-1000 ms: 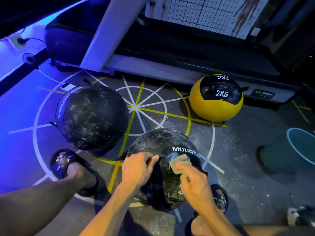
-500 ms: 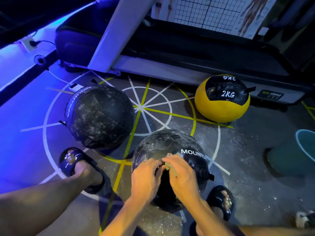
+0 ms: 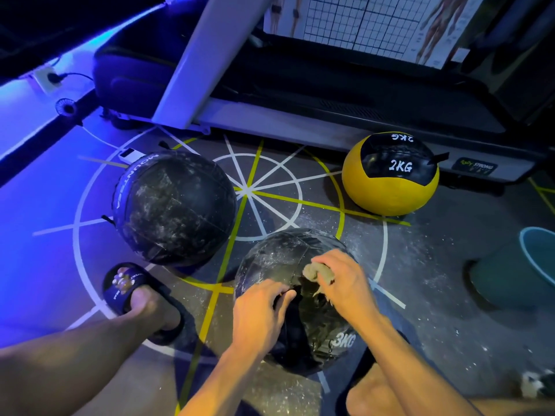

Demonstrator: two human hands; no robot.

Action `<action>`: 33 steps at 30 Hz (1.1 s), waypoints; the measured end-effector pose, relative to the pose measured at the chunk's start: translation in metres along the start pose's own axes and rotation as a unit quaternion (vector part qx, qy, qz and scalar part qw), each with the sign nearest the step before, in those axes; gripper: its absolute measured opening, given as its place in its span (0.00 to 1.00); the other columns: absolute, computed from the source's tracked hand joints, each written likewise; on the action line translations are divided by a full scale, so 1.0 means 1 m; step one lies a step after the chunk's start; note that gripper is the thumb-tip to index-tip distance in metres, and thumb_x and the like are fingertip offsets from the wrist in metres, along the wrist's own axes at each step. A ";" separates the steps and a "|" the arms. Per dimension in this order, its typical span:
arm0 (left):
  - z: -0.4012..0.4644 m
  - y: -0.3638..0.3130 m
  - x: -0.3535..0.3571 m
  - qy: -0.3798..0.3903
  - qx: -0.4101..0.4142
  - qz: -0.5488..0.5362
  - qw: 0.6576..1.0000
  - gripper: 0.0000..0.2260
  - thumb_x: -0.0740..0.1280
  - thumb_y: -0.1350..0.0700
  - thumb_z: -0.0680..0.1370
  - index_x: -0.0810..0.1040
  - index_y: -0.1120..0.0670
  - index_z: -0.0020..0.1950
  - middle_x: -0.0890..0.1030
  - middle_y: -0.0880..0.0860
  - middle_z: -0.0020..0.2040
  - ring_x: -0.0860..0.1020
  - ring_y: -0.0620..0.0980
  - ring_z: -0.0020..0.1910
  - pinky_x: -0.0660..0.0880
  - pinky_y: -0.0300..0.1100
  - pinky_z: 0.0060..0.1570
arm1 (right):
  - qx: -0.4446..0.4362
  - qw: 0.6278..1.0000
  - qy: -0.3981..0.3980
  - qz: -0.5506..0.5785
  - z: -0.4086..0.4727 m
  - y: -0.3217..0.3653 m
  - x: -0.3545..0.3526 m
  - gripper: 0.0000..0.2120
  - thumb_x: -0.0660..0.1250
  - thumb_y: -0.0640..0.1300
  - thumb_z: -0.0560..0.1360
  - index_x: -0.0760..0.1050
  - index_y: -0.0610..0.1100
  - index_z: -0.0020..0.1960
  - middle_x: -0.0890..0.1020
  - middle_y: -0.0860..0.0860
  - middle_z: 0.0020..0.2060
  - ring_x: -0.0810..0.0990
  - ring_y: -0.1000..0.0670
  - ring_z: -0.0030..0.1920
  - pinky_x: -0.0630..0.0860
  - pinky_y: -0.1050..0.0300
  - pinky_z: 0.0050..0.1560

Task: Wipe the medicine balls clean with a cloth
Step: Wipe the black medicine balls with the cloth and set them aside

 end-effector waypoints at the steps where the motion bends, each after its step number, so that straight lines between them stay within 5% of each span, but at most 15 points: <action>1: 0.000 0.000 0.000 0.000 -0.002 0.000 1.000 0.13 0.62 0.40 0.82 0.81 0.44 0.46 0.81 0.42 0.41 0.78 0.41 0.42 0.66 0.37 0.36 | -0.015 1.000 0.022 -0.008 0.001 0.007 0.001 0.05 0.70 0.41 0.79 0.83 0.46 0.53 0.79 0.53 0.50 0.76 0.51 0.51 0.77 0.51 0.53; 5: -0.003 0.005 0.000 0.000 0.002 -0.004 1.000 0.12 0.62 0.40 0.81 0.81 0.43 0.47 0.81 0.41 0.42 0.79 0.41 0.43 0.71 0.39 0.39 | -0.095 0.988 0.113 -0.047 0.001 0.024 0.006 0.06 0.66 0.43 0.81 0.83 0.47 0.53 0.78 0.53 0.50 0.75 0.52 0.51 0.76 0.53 0.54; 10: -0.002 0.002 -0.003 0.017 0.002 -0.031 0.999 0.12 0.65 0.39 0.81 0.83 0.43 0.49 0.83 0.38 0.46 0.79 0.38 0.47 0.69 0.34 0.42 | 0.091 0.995 -0.025 -0.008 0.023 -0.015 -0.024 0.08 0.70 0.43 0.80 0.82 0.47 0.58 0.80 0.53 0.51 0.79 0.51 0.52 0.71 0.60 0.50; 14: -0.011 0.003 0.000 0.050 0.047 -0.059 0.996 0.10 0.66 0.41 0.80 0.84 0.42 0.55 0.82 0.37 0.52 0.78 0.36 0.53 0.73 0.34 0.51 | 0.073 0.986 -0.131 0.069 0.021 -0.008 -0.040 0.11 0.68 0.45 0.81 0.82 0.47 0.62 0.83 0.56 0.55 0.79 0.58 0.53 0.75 0.63 0.55; 17: -0.023 -0.003 0.008 0.080 0.115 -0.065 0.988 0.12 0.67 0.48 0.81 0.83 0.44 0.63 0.79 0.38 0.60 0.77 0.40 0.59 0.73 0.35 0.60 | -0.051 0.994 0.093 0.025 0.004 0.005 -0.008 0.17 0.59 0.45 0.84 0.77 0.48 0.71 0.80 0.53 0.66 0.79 0.55 0.64 0.75 0.56 0.67; 19: -0.032 -0.006 0.015 0.092 0.155 -0.041 0.983 0.16 0.67 0.52 0.80 0.80 0.46 0.67 0.77 0.40 0.66 0.75 0.42 0.64 0.71 0.39 0.68 | -0.106 0.978 0.181 0.004 -0.004 -0.006 0.004 0.21 0.57 0.39 0.84 0.71 0.47 0.76 0.71 0.56 0.74 0.67 0.57 0.75 0.63 0.57 0.77; 23: -0.044 -0.010 0.030 0.136 0.178 0.051 0.973 0.31 0.66 0.54 0.75 0.66 0.44 0.79 0.65 0.39 0.79 0.61 0.41 0.78 0.56 0.47 0.79 | 0.005 0.997 0.079 0.017 -0.008 -0.020 -0.015 0.19 0.60 0.38 0.83 0.76 0.48 0.72 0.73 0.58 0.71 0.67 0.61 0.72 0.64 0.58 0.76; 27: -0.044 -0.010 0.037 0.150 0.192 0.106 0.964 0.38 0.70 0.56 0.70 0.64 0.47 0.80 0.65 0.42 0.79 0.62 0.45 0.79 0.52 0.53 0.77 | -0.166 0.970 0.161 -0.070 -0.041 0.007 -0.006 0.21 0.56 0.47 0.77 0.84 0.48 0.62 0.82 0.54 0.63 0.77 0.55 0.68 0.72 0.54 0.71; 30: -0.045 -0.020 0.044 0.143 0.207 0.128 0.959 0.36 0.72 0.52 0.74 0.64 0.47 0.81 0.64 0.44 0.80 0.61 0.47 0.80 0.55 0.56 0.74 | -0.114 0.985 0.101 -0.085 -0.023 -0.014 -0.032 0.19 0.56 0.48 0.77 0.86 0.50 0.56 0.85 0.55 0.59 0.80 0.56 0.64 0.71 0.55 0.72; 33: -0.042 -0.021 0.051 0.143 0.193 0.125 0.963 0.42 0.76 0.56 0.69 0.64 0.48 0.81 0.66 0.44 0.80 0.60 0.48 0.81 0.57 0.57 0.73 | -0.144 0.976 0.073 -0.149 -0.024 0.011 -0.028 0.18 0.57 0.44 0.73 0.86 0.47 0.49 0.88 0.51 0.48 0.86 0.50 0.52 0.84 0.51 0.55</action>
Point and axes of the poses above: each hand's wrist, its own z-axis towards the middle knuckle, its own x-axis out of the palm, y = z × x, the point moved 5 cm from there along z, towards the middle knuckle
